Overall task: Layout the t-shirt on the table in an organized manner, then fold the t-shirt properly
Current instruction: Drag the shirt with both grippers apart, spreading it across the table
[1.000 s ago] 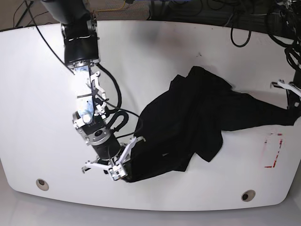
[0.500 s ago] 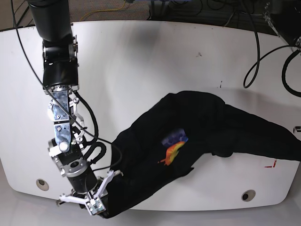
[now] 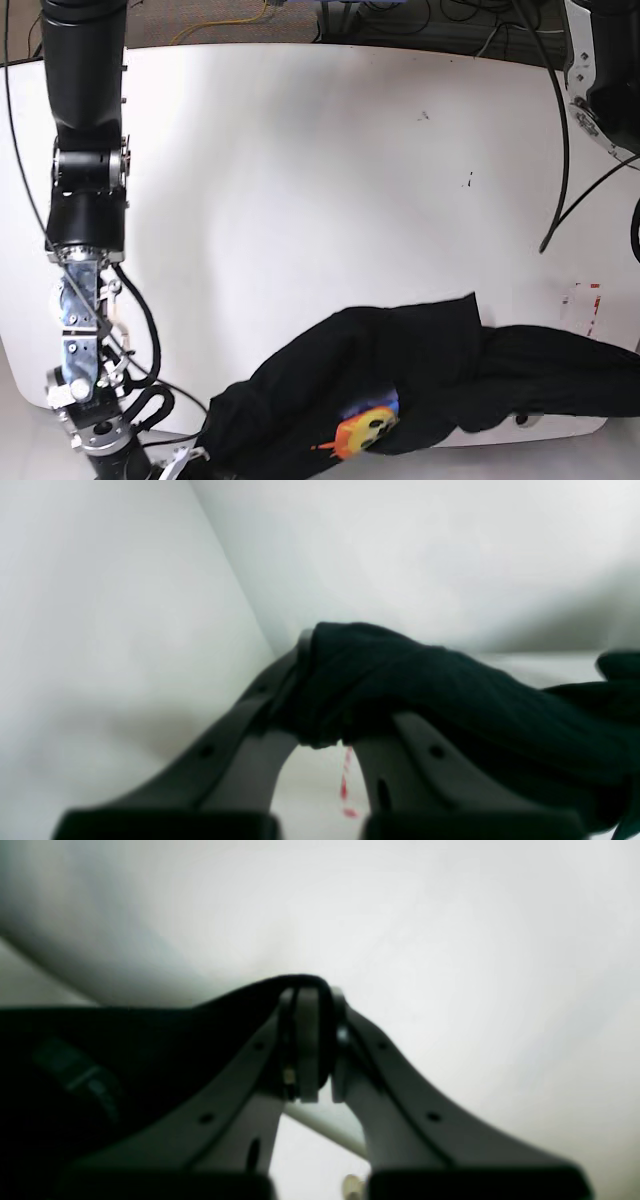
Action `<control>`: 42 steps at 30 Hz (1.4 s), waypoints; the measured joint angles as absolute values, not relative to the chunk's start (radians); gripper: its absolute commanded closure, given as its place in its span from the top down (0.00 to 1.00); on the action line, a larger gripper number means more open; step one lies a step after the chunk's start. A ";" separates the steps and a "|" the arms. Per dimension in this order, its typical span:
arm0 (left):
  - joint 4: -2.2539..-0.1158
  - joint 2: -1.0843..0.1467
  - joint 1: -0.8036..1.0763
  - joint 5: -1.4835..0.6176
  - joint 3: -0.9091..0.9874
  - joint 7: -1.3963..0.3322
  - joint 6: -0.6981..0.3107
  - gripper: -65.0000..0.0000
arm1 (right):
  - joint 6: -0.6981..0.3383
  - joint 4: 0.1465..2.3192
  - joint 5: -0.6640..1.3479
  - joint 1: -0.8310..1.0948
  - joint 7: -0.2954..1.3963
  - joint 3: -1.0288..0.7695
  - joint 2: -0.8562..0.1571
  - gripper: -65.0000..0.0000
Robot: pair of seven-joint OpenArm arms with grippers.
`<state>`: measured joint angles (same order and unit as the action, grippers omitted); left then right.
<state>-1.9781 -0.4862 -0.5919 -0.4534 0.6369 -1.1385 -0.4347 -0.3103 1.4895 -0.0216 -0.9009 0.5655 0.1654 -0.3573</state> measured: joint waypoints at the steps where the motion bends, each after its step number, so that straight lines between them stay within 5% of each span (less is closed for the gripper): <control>1: -1.975 -0.487 -0.606 -0.453 0.637 -1.137 -0.435 0.00 | -0.311 1.476 -0.022 -0.921 0.565 0.158 -0.364 0.00; 13: -1.864 -0.544 -0.696 -0.459 0.687 -1.136 -0.432 0.00 | -0.420 1.266 -0.040 -1.147 0.559 -0.013 -0.416 0.00; 42: -1.843 -0.538 -0.653 -0.525 0.675 -1.161 -0.435 0.00 | -0.439 1.304 -0.028 -1.060 0.607 -0.081 -0.439 0.00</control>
<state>-1.8435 -0.5381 -0.6533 -0.5247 0.6754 -1.1614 -0.4347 -0.4389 1.3045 -0.0280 -1.0603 0.6075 -0.0807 -0.4393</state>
